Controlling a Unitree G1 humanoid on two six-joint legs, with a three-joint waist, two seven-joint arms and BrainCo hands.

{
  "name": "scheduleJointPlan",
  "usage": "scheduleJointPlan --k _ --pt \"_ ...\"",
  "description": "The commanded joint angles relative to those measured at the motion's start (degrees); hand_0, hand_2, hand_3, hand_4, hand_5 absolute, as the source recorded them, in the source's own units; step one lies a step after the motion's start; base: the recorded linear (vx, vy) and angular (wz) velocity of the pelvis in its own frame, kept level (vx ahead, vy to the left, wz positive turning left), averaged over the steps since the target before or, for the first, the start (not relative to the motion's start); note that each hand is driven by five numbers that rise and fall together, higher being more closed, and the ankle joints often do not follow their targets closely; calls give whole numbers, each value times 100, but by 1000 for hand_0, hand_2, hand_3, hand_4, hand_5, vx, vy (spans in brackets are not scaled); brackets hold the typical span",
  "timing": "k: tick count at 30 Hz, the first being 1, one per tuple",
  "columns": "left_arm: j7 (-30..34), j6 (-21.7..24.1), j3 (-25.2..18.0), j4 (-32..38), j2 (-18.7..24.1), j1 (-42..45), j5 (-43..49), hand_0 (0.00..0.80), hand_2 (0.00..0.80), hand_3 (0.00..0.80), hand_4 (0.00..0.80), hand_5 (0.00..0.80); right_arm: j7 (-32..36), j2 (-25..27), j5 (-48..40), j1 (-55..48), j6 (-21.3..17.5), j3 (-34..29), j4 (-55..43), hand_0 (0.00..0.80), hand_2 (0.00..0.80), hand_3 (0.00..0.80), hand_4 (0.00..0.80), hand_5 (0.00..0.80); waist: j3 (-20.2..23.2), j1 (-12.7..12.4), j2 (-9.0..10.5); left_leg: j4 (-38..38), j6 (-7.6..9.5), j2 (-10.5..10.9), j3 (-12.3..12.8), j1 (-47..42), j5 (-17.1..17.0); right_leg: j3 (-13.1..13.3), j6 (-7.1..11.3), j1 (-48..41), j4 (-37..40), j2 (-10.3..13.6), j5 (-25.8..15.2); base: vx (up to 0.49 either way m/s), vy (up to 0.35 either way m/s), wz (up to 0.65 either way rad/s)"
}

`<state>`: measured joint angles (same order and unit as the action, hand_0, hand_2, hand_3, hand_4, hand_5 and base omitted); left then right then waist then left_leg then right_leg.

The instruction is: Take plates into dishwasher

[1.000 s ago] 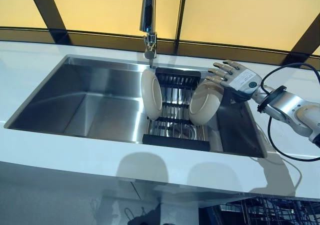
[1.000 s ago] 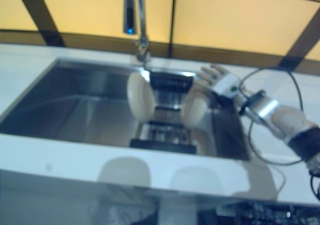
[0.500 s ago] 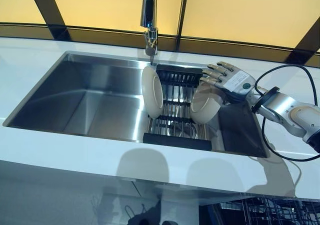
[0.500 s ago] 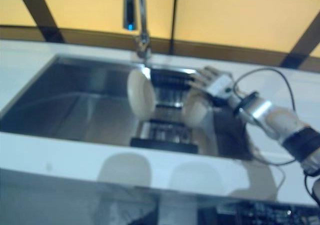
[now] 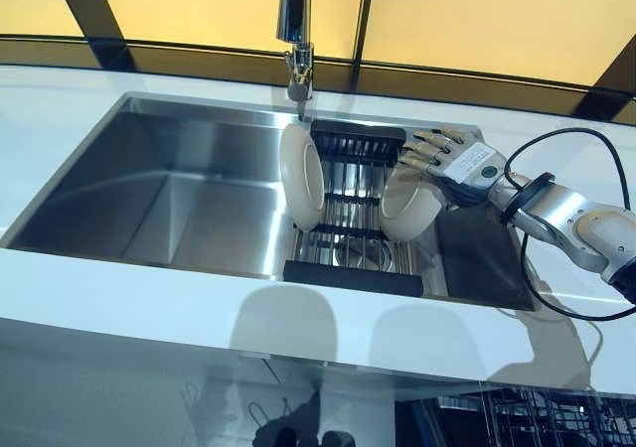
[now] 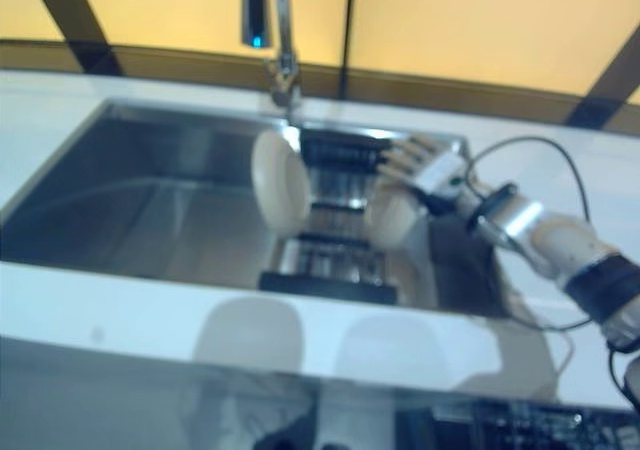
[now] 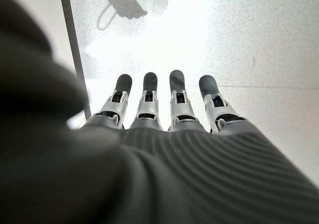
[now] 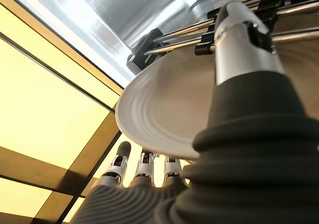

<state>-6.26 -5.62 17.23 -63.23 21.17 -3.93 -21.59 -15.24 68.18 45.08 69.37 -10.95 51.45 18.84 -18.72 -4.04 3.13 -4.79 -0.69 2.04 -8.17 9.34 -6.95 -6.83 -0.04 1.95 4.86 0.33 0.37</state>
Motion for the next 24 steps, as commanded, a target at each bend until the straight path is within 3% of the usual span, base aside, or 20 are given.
scheduleJointPlan --k 1,5,7,8,10,14,15,24 --pt "11 59 198 -41 -14 -75 -203 0 0 0 0 0 -80 85 109 163 232 118 -160 0 0 0 0 0 47 -136 119 -21 -200 -181 304 -115 225 65 647 563 -89 474 -685 0 0 0" --pt "44 95 222 -23 -41 -80 -331 0 0 0 0 0 -91 44 207 178 271 157 -111 0 0 0 0 0 -16 -138 72 -21 -206 -181 310 -48 202 55 646 626 -88 476 -696 -30 13 1" --pt "50 124 207 -21 -51 -80 -376 0 0 0 0 0 -100 14 278 181 288 157 -106 166 166 166 166 166 -46 -142 50 -21 -210 -187 309 -32 198 39 646 641 -85 482 -696 -19 6 0" --pt "51 125 203 -21 -54 -81 -382 0 0 0 0 0 -94 10 280 191 291 162 -108 195 195 195 195 195 -48 -142 47 -21 -211 -188 310 -28 196 37 646 644 -84 482 -697 0 0 0" --pt "50 118 186 -14 -66 -84 -397 0 0 0 0 0 -84 -4 289 214 300 171 -112 326 326 326 326 326 -51 -145 37 -21 -213 -187 309 -15 190 37 646 657 -83 483 -701 0 0 0" --pt "67 145 194 2 -68 -89 -430 0 0 0 0 0 -168 -56 336 239 327 196 -48 455 455 455 455 455 -69 -161 25 -21 -213 -181 308 25 176 20 647 689 -82 485 -706 -9 -1 0" --pt "71 152 200 11 -71 -85 -438 0 0 0 0 0 -189 -69 395 247 350 189 -46 800 800 800 800 800 -73 -167 21 -21 -215 -179 304 33 171 17 646 690 -78 485 -707 0 0 0" --pt "49 196 197 29 -96 -69 -448 0 0 0 0 0 -408 -113 589 285 463 106 45 800 800 800 800 800 -56 -175 -14 -21 -216 -165 283 42 166 1 652 700 -74 491 -711 -12 3 2"
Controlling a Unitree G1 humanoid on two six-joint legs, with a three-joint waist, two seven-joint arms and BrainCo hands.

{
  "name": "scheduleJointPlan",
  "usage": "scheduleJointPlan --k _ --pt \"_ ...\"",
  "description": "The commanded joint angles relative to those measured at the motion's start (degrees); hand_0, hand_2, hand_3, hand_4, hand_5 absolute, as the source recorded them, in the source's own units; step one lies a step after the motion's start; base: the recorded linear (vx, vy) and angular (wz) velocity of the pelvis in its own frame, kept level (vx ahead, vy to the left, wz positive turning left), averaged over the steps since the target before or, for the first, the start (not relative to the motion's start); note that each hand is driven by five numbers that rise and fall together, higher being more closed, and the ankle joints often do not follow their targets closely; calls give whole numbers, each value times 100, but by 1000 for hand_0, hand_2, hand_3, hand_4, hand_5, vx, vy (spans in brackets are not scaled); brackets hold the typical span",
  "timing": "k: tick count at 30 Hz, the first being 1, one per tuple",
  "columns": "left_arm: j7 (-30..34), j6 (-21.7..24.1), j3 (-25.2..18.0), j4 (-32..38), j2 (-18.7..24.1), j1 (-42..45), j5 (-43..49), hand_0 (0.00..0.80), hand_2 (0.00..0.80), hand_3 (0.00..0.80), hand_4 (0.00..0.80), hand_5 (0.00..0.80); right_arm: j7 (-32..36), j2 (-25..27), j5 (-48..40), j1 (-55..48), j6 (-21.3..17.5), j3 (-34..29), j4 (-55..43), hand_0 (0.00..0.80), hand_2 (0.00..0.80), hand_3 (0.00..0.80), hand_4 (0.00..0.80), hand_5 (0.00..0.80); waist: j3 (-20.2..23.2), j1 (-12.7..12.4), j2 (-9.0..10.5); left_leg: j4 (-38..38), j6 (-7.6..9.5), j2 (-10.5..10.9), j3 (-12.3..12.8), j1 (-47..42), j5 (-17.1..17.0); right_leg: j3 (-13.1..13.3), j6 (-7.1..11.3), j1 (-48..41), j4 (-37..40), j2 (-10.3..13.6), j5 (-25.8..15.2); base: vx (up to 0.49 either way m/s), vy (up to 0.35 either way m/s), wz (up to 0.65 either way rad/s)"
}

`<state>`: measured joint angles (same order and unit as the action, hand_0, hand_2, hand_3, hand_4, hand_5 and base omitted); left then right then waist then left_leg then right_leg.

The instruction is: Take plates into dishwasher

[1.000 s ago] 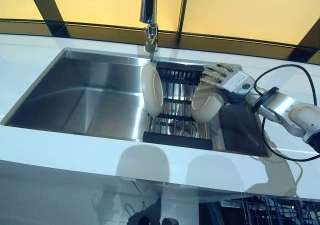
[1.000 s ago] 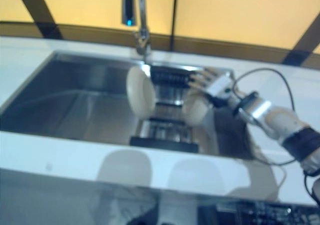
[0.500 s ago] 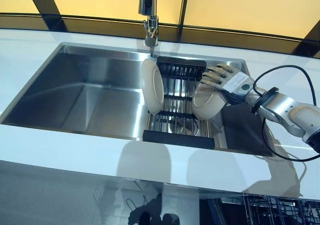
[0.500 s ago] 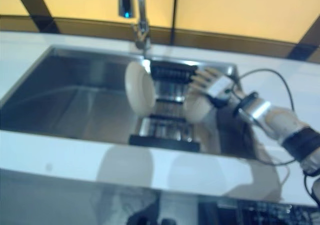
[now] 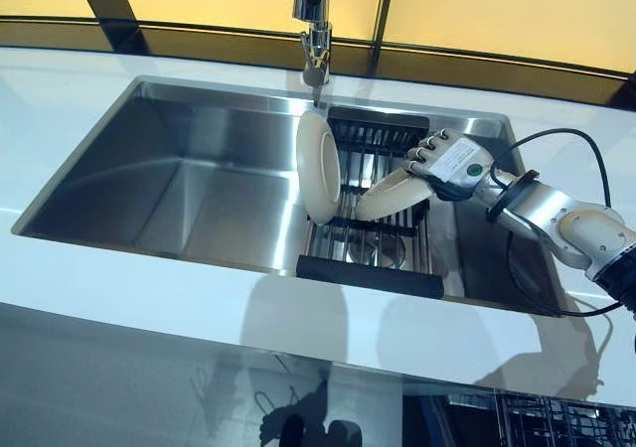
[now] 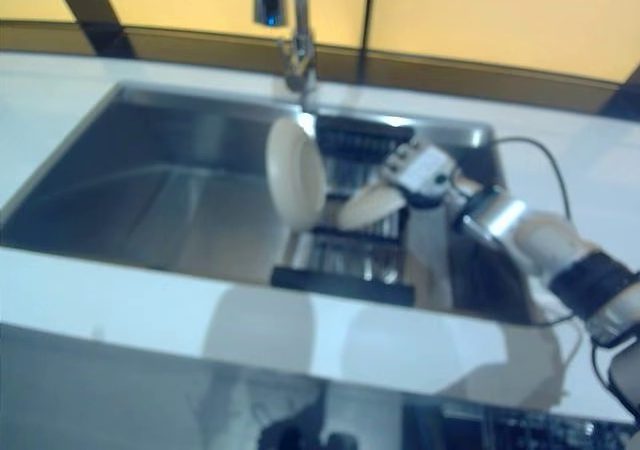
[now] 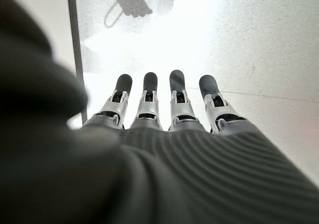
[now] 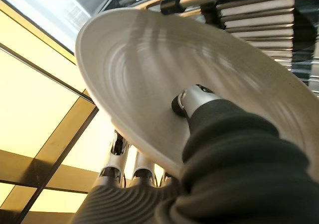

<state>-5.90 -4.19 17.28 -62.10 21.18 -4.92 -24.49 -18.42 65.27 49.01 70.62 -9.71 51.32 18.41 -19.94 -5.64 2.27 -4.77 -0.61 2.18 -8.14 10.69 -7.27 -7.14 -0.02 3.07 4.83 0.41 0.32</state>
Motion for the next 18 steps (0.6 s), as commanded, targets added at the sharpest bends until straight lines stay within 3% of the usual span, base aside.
scheduleJointPlan --k 1,18 --pt "2 56 205 -80 -98 24 -156 0 0 0 0 0 -133 187 201 196 359 138 98 800 800 800 800 800 78 -15 77 -23 -222 -176 283 -94 198 38 650 587 -70 484 -708 0 0 0" --pt "-73 81 186 -39 -128 41 -115 0 0 0 0 0 -508 325 321 398 546 50 232 800 800 800 800 800 223 20 141 -23 -202 -169 295 -178 237 105 657 516 -63 461 -696 0 0 0"
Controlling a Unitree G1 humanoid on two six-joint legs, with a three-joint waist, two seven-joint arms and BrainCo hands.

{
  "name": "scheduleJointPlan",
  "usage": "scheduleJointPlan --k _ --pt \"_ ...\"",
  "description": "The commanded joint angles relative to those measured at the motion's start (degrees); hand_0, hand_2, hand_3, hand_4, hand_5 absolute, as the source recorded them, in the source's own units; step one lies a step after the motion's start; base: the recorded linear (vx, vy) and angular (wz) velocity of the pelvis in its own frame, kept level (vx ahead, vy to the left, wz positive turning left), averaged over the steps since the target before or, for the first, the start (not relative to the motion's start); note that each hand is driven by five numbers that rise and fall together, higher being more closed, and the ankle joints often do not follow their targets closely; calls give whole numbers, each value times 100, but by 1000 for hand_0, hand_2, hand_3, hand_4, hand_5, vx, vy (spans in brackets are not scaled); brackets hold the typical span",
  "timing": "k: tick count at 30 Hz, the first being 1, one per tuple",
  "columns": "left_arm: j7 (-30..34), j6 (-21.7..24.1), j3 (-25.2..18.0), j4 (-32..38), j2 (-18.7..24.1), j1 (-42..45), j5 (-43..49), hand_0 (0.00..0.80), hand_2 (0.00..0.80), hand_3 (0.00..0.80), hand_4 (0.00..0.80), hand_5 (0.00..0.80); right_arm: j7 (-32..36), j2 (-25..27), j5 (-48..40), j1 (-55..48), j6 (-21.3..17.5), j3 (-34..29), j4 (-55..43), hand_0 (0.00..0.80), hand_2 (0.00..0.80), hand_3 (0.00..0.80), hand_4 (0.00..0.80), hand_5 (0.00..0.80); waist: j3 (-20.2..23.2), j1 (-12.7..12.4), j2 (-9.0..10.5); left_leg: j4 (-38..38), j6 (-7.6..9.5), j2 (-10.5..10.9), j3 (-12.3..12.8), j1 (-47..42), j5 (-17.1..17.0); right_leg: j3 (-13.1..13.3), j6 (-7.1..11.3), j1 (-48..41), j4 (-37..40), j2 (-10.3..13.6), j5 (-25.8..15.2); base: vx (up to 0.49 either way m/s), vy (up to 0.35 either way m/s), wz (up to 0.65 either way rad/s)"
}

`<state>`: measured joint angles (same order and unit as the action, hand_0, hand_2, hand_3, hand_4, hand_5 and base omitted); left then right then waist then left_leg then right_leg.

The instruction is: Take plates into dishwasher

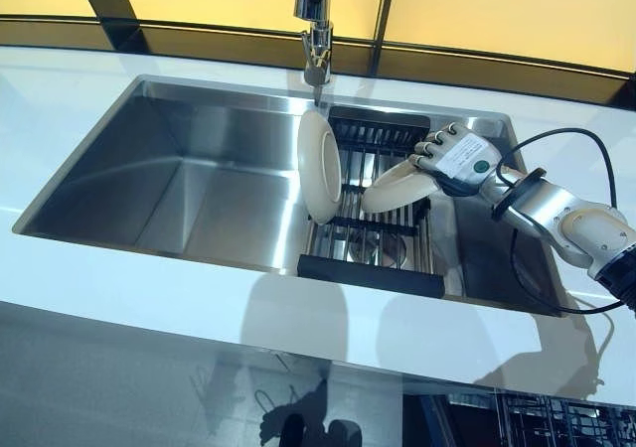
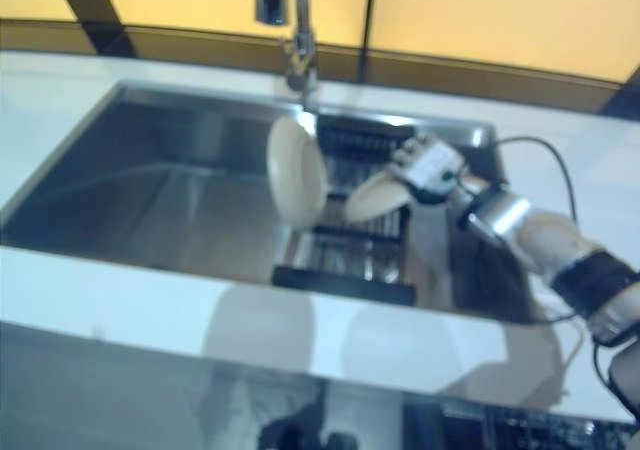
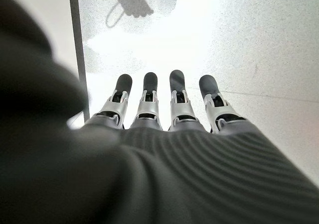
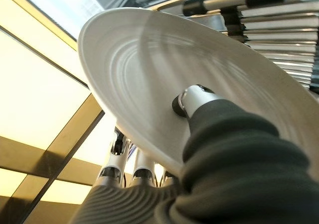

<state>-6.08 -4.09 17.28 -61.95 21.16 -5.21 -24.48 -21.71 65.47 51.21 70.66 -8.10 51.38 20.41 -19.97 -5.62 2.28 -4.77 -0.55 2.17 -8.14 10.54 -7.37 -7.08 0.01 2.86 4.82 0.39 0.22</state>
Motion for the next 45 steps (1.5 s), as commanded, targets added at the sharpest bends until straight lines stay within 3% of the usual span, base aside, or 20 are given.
scheduleJointPlan --k 1,14,18,22,31,38,45 --pt "-58 79 178 -52 -118 77 -127 0 0 0 0 0 -225 359 127 492 382 96 65 800 800 800 800 800 253 21 159 -23 -202 -164 289 -185 257 109 652 515 -59 457 -679 0 0 0" --pt "-228 -58 18 -166 -120 146 83 0 0 0 0 0 -395 753 -313 988 575 242 253 800 800 800 800 800 744 144 497 -23 -184 -188 349 -525 397 311 665 178 -25 353 -623 14 9 -1" --pt "-252 -112 -117 -282 -157 167 287 0 0 0 0 0 -243 1037 -603 1064 651 177 158 800 800 800 800 800 1021 312 622 -23 -155 -224 491 -788 541 498 700 11 -22 336 -616 59 69 -18" --pt "-260 -179 -198 -364 -192 167 395 0 0 0 0 0 -86 1300 -717 557 634 -298 -117 800 800 800 800 800 1237 483 634 -23 -119 -235 643 -1010 656 660 743 -125 -30 348 -606 60 73 -34" --pt "-280 -186 -204 -442 -159 209 530 0 0 0 0 0 -89 1603 -821 -446 476 -1100 -100 800 800 800 800 800 1413 603 599 -23 -63 -262 815 -1341 823 767 763 -353 -62 394 -537 37 2 -21" --pt "-211 -206 -219 -570 -139 261 771 0 0 0 0 0 186 1838 -1199 -1082 357 -1512 284 800 800 800 800 800 1509 697 619 -23 -113 -312 839 -1434 748 804 666 -458 -74 304 -509 -23 -42 -2" --pt "-240 -170 -247 -588 -234 234 814 0 0 0 0 0 378 1925 -1347 -1822 338 -2015 528 800 800 800 800 800 1579 835 572 -23 -154 -358 926 -1440 790 860 683 -511 -12 266 -485 -15 2 -1"
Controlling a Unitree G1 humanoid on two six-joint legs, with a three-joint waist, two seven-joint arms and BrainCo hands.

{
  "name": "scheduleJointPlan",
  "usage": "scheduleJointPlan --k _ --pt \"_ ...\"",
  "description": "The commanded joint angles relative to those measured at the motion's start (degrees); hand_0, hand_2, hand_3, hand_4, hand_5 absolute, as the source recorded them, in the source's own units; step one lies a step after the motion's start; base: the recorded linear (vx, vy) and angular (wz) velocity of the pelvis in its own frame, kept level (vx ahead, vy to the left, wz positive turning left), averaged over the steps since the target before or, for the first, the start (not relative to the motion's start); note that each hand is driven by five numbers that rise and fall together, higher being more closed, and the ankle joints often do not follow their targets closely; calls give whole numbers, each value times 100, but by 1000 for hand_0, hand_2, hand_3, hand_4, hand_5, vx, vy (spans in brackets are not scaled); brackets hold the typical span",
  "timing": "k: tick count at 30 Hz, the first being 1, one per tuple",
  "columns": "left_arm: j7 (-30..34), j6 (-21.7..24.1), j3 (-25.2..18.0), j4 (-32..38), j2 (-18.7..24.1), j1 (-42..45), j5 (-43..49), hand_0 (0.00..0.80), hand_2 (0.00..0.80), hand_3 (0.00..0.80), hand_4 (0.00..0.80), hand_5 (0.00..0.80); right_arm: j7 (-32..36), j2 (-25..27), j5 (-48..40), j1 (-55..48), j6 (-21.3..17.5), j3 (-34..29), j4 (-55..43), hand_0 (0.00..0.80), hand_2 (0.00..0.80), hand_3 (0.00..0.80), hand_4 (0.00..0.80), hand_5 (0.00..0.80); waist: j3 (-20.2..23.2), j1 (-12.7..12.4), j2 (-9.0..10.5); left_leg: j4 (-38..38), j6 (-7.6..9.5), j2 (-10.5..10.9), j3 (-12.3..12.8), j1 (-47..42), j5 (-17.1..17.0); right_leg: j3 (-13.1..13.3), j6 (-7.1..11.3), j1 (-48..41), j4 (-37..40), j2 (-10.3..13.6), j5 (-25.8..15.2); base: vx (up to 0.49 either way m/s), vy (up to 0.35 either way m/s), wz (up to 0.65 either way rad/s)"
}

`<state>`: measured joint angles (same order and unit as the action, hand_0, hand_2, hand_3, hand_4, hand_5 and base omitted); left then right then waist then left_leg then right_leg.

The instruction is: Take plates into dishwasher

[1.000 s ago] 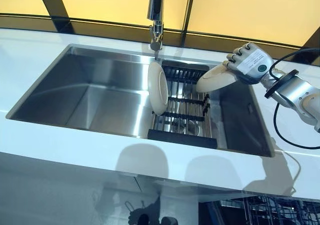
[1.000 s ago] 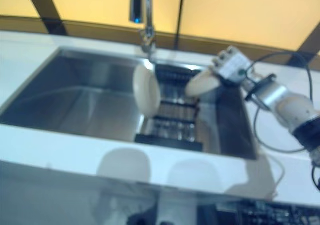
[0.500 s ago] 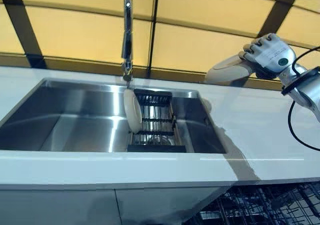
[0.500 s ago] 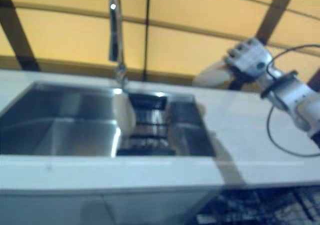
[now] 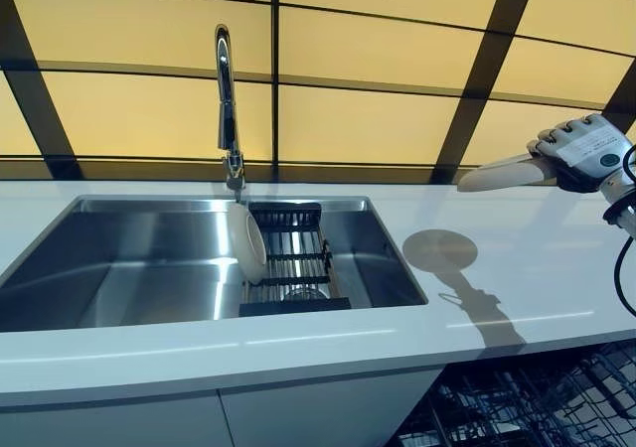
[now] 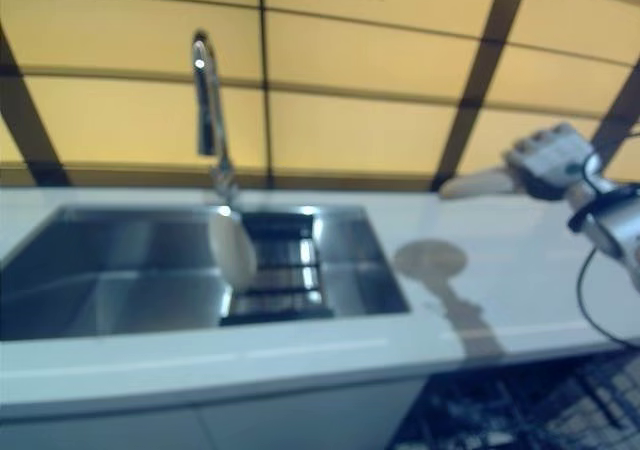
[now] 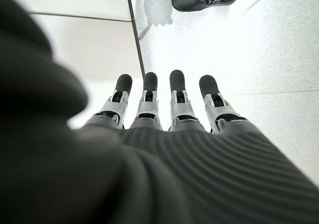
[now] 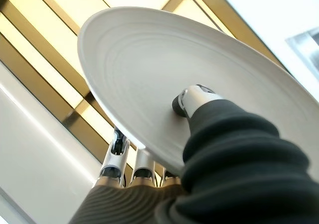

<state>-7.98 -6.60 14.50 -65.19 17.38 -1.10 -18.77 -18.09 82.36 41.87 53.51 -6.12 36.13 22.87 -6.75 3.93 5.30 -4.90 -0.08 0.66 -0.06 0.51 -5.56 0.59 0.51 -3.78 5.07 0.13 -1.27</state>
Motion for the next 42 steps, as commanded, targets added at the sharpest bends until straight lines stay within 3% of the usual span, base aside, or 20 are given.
scheduleJointPlan --k 1,7,15,27,42 --pt "-45 80 22 -273 167 -245 213 0 0 0 0 0 26 242 -465 -561 178 -838 321 800 800 800 800 800 246 -41 258 -11 -199 -207 161 -428 599 118 637 183 -54 287 -346 -51 3 -4" --pt "-50 98 -40 -283 195 -335 94 0 0 0 0 0 -40 227 -849 -2200 21 -2254 439 800 800 800 800 800 180 198 198 -11 -185 -213 290 -413 594 253 655 288 -85 280 -391 -32 35 -9" --pt "-98 106 -61 -281 195 -492 -99 0 0 0 0 0 51 15 -1269 -3643 146 -3455 560 800 800 800 800 800 -62 425 158 -11 -160 -237 466 -331 581 433 684 497 -134 268 -469 -58 34 -16" --pt "-93 172 -47 -258 223 -619 -170 0 0 0 0 0 406 -31 -1708 -4226 411 -3767 1045 800 800 800 800 800 -285 591 92 -11 -179 -252 632 -262 557 529 696 650 -134 293 -528 -27 16 -9" --pt "-46 170 -112 -252 200 -734 -89 0 0 0 0 0 1352 -601 -2403 -4707 609 -4011 1041 800 800 800 800 800 -421 810 -47 -11 -243 -298 815 -226 547 637 696 777 -107 292 -565 -18 5 -4"
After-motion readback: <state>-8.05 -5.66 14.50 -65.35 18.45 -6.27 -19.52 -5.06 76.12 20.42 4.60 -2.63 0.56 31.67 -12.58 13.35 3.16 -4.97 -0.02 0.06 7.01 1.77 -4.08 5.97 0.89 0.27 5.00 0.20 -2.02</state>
